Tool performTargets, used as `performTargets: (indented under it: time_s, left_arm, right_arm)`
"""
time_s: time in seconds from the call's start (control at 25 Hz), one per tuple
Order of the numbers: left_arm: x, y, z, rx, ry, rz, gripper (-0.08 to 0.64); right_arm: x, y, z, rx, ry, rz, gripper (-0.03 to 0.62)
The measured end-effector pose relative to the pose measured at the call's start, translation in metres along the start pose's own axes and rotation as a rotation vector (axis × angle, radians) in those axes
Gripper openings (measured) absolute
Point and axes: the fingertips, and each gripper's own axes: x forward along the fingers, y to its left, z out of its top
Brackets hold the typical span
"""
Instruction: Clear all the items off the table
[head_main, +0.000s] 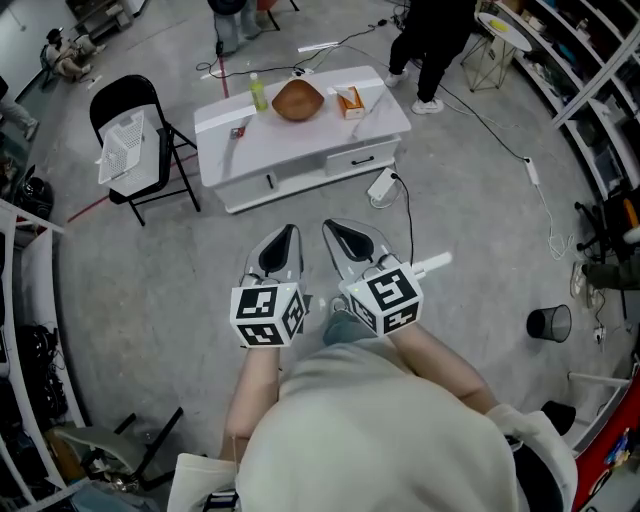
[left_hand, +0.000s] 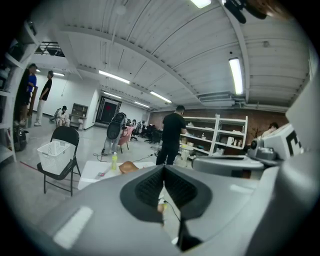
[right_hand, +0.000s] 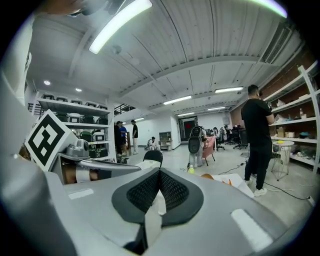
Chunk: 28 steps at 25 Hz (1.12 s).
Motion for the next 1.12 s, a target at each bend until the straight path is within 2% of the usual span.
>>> performTargets:
  time_s: [0.6,1.12]
  left_arm:
    - [0.107,0.009,0.025,-0.022,-0.031,0.07,0.009]
    - [0.136,0.023,0.026,-0.031,-0.006,0.095,0.009]
  right_arm:
    - [0.068,-0.093,0.013,-0.022,-0.001,0.094,-0.003]
    - [0.095,-0.115,0.013,-0.004,0.013,0.116,-0.003]
